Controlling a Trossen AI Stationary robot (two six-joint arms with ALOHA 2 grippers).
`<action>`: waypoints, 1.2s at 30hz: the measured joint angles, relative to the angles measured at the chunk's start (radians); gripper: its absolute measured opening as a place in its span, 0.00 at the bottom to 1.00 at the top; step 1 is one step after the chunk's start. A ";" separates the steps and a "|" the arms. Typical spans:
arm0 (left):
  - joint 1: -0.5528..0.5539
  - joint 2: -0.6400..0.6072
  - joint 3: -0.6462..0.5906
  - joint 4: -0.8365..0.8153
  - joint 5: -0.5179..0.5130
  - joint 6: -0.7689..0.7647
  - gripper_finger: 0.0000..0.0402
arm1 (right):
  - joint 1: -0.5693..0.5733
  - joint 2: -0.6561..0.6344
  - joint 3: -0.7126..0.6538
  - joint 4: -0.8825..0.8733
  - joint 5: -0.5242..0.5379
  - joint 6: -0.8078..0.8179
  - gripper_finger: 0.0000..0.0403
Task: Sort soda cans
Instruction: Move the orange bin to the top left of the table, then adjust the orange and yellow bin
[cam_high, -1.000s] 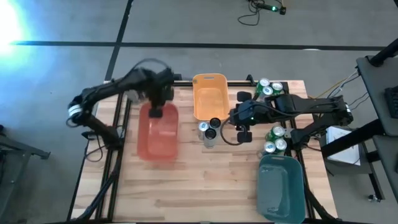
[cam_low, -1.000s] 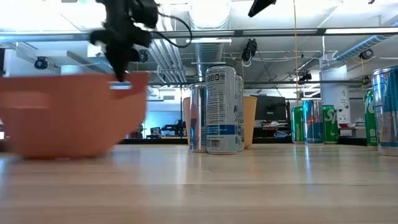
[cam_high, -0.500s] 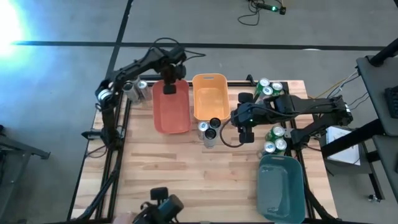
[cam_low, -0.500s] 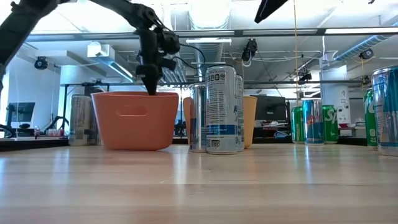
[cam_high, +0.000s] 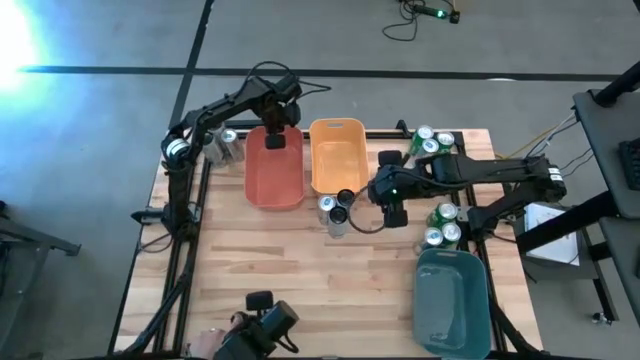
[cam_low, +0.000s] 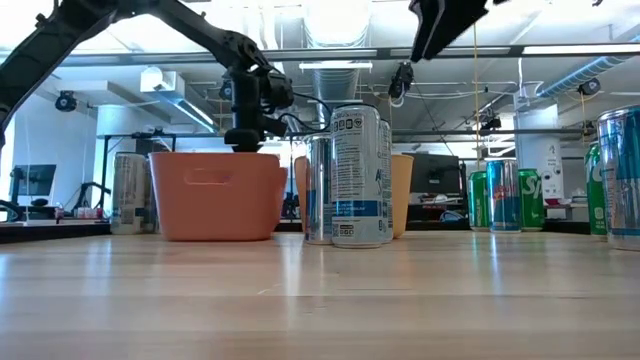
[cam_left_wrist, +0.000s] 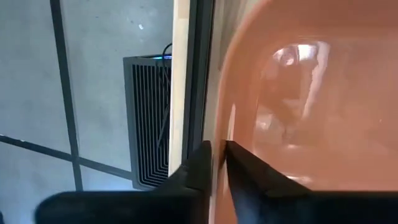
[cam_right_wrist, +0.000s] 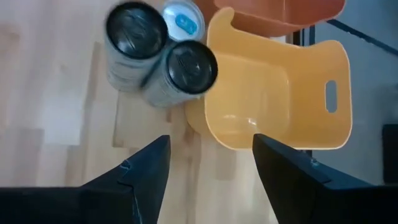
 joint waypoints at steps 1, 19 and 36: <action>0.000 -0.001 0.004 0.003 0.000 -0.001 0.15 | -0.019 0.006 -0.002 0.007 -0.003 -0.018 0.58; -0.136 -0.476 -0.185 -0.104 0.402 -0.306 0.47 | -0.222 0.219 -0.049 0.145 -0.235 -0.302 0.55; -0.355 -0.873 -0.816 0.141 0.455 -0.546 0.56 | -0.260 0.354 -0.050 0.147 -0.258 -0.212 0.24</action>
